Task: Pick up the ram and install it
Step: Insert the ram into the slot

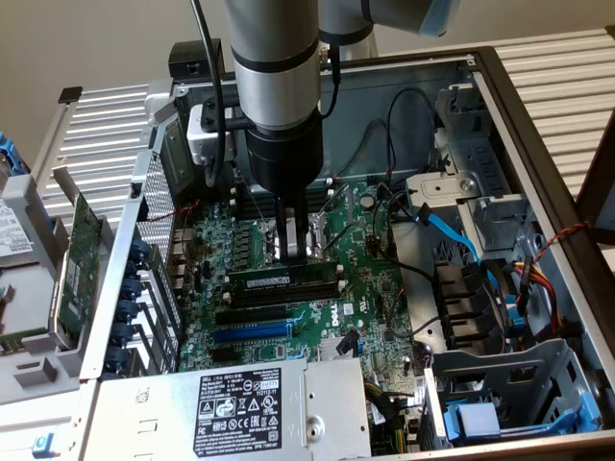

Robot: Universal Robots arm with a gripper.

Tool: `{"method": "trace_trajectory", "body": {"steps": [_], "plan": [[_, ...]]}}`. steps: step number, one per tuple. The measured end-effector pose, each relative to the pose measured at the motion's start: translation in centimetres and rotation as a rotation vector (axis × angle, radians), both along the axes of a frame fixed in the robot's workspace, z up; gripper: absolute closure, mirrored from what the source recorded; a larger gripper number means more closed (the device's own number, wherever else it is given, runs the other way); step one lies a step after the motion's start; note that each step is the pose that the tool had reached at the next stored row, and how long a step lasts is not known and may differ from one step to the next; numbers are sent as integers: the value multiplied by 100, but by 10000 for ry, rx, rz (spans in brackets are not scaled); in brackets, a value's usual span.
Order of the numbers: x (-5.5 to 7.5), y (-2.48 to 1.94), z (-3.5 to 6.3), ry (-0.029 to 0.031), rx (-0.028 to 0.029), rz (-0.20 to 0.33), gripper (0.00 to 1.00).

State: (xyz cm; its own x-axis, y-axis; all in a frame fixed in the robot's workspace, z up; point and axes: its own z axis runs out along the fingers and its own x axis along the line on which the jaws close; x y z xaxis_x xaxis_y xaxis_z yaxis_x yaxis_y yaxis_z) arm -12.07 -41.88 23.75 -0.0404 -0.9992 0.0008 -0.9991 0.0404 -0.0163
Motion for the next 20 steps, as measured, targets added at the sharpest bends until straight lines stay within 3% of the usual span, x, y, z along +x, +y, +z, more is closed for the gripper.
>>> {"method": "trace_trajectory", "body": {"steps": [6,20], "plan": [[-1,3,-10,-42,42,0,87],[-20,2,-38,-95,71,-1,87]]}}
